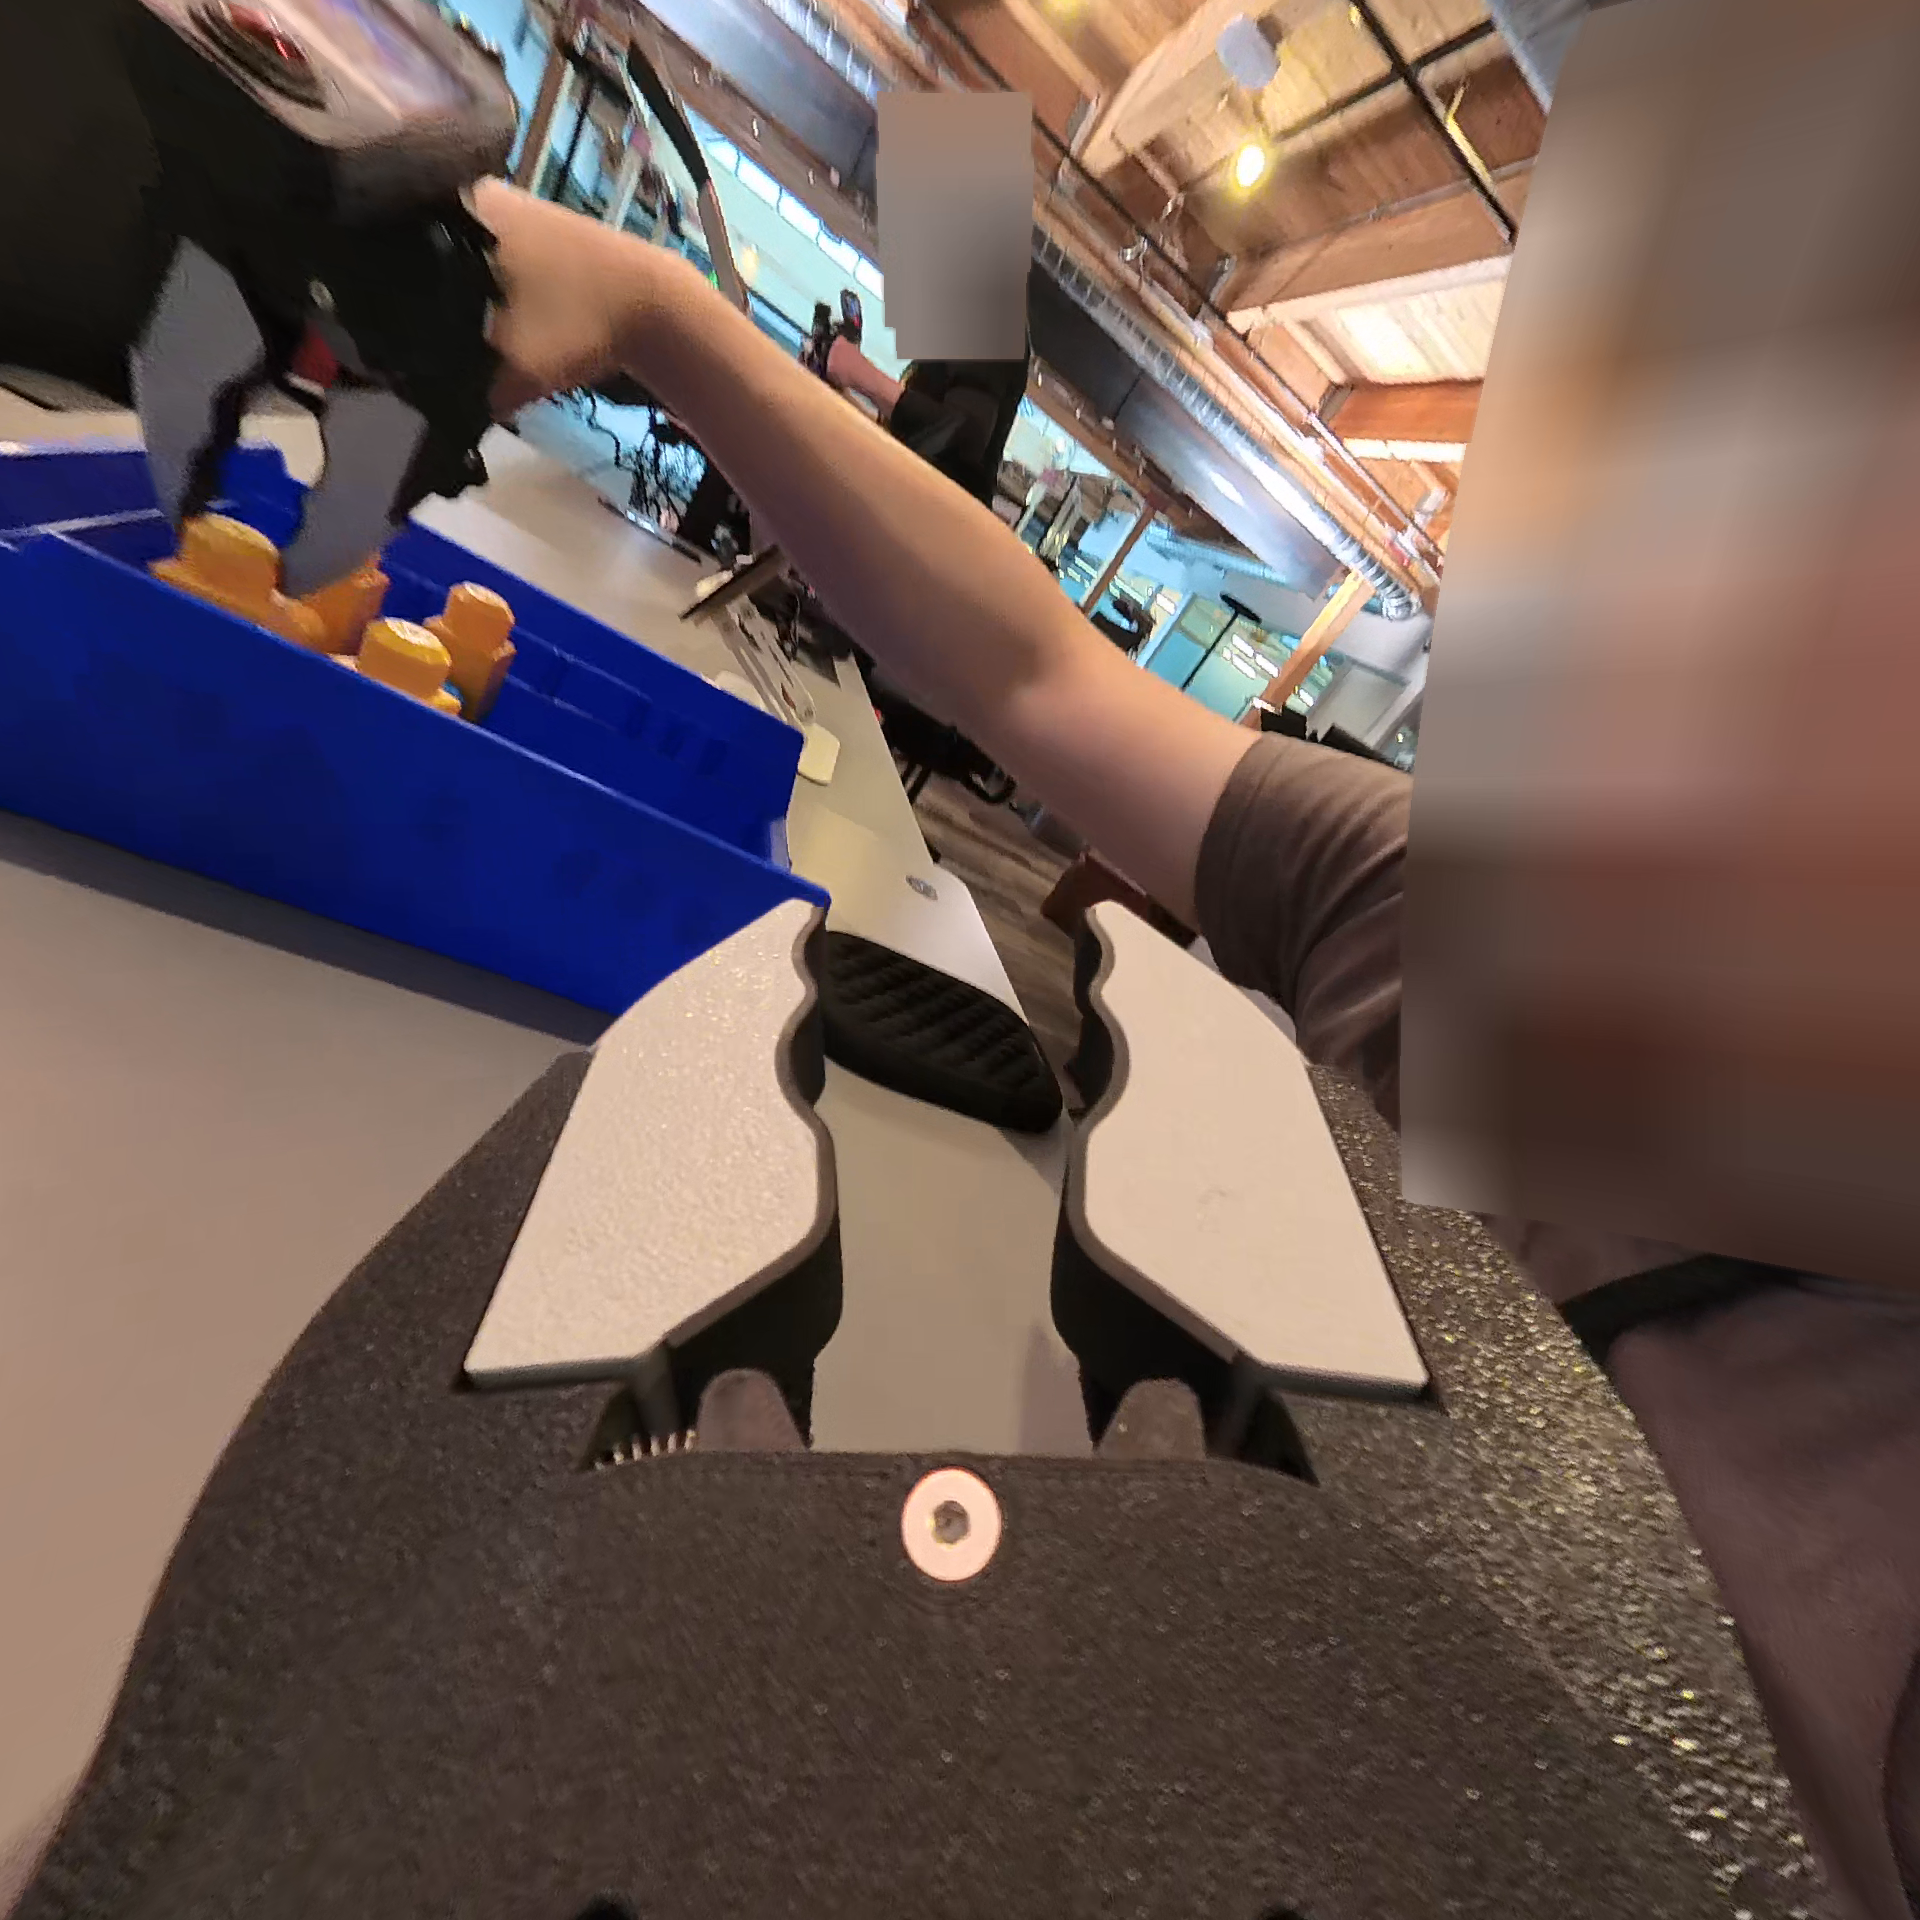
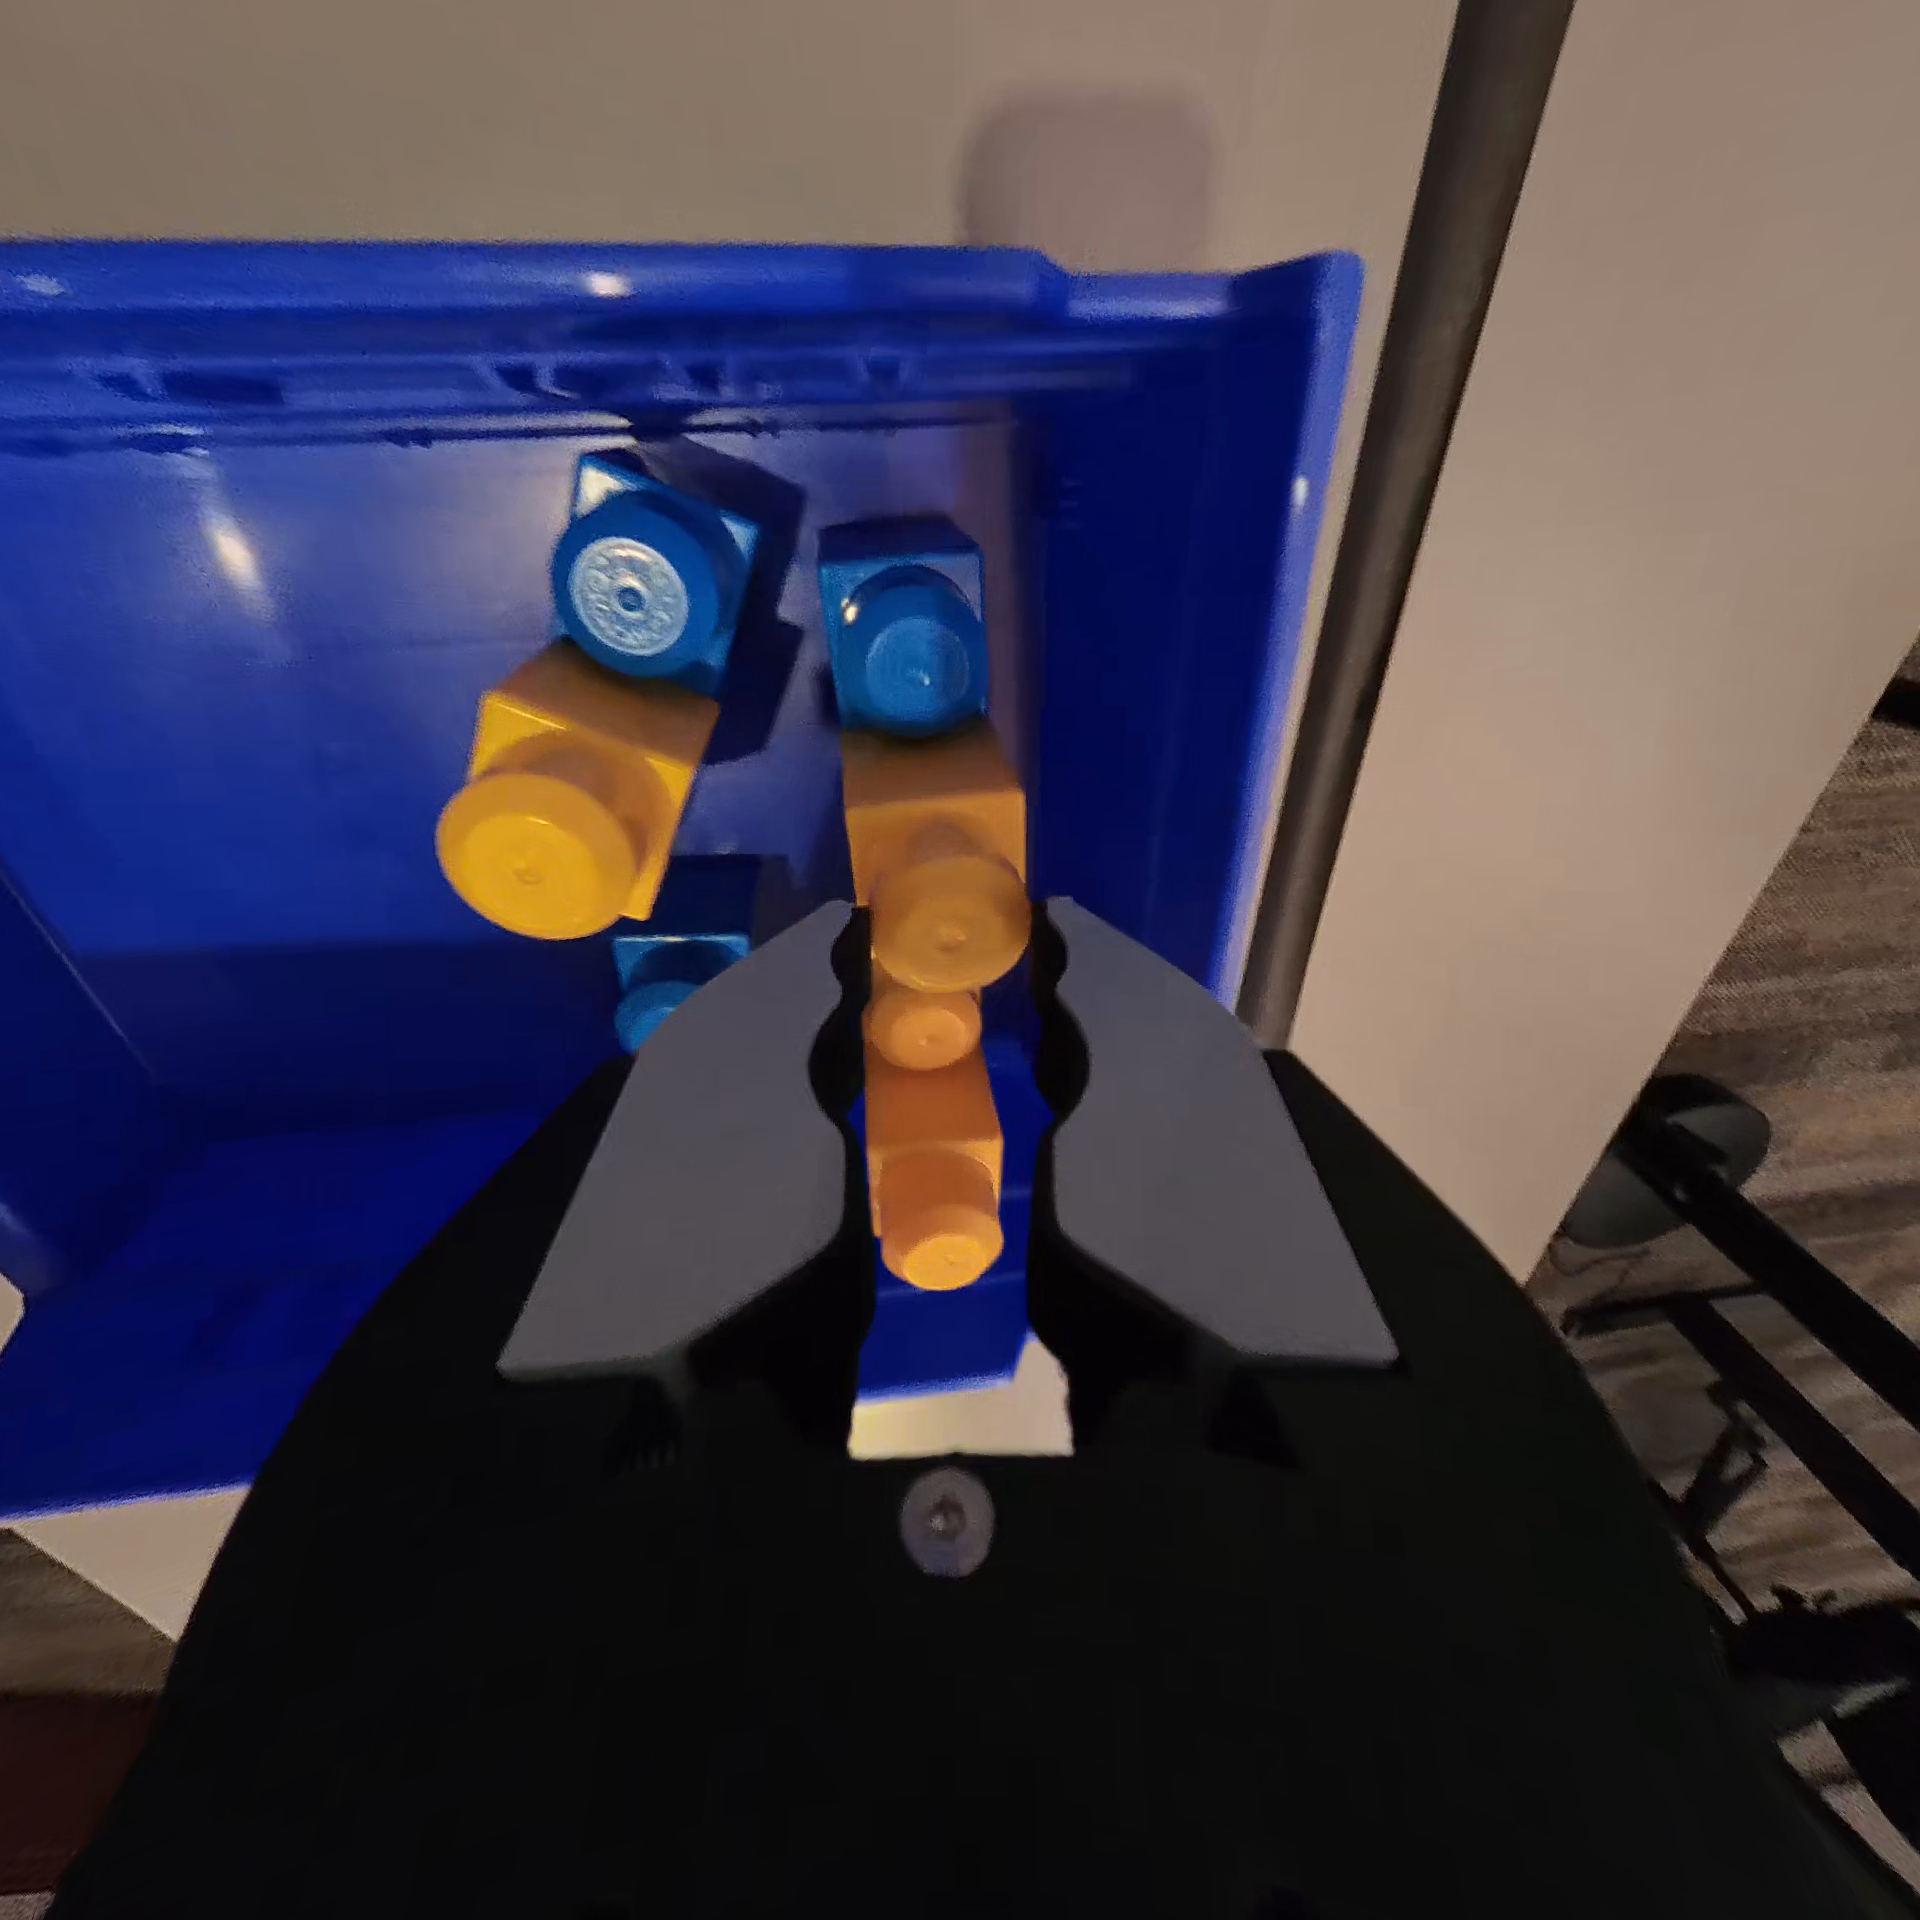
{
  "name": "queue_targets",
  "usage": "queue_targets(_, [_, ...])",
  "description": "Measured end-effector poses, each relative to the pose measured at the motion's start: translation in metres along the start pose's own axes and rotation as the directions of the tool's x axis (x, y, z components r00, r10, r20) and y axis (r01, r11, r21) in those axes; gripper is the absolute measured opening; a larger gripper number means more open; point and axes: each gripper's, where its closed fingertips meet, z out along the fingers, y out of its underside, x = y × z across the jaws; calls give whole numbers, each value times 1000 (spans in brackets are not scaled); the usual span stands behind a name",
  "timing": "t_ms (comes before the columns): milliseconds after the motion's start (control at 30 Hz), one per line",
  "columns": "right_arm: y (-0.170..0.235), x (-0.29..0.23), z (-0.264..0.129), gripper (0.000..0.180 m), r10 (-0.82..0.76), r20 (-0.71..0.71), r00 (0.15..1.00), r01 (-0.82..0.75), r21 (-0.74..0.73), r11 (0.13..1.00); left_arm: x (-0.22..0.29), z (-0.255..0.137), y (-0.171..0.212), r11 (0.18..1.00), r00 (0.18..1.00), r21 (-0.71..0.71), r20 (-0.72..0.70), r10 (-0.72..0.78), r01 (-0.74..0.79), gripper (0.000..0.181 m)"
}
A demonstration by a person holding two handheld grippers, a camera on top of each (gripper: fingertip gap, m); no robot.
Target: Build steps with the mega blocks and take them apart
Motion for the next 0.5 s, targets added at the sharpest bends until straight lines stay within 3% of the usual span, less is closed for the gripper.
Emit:
queue_targets(67, [-3, 3, -5, 33, 12, -47, 999, -10, 38, 999, 2, 2, 1, 1000, 1000, -11, -3, 5, -5, 46])
queue_targets(200, [-24, 0, -38, 37, 86, -171, 981, -39, 259, 965, 6, 3, -3, 1000, 1000, -2, -14, 17, -17, 47])
queue_targets(267, [-36, -19, -48, 37, 133, -136, 982, -76, 363, 929, 7, 3, -6, 1000, 1000, 3, -18, 20, -20, 47])
queue_targets(500, [-20, -59, -11, 45, 169, -95, 981, -148, 201, 968, 8, 5, -4, 1000, 999, -4, -21, 26, -26, 47])
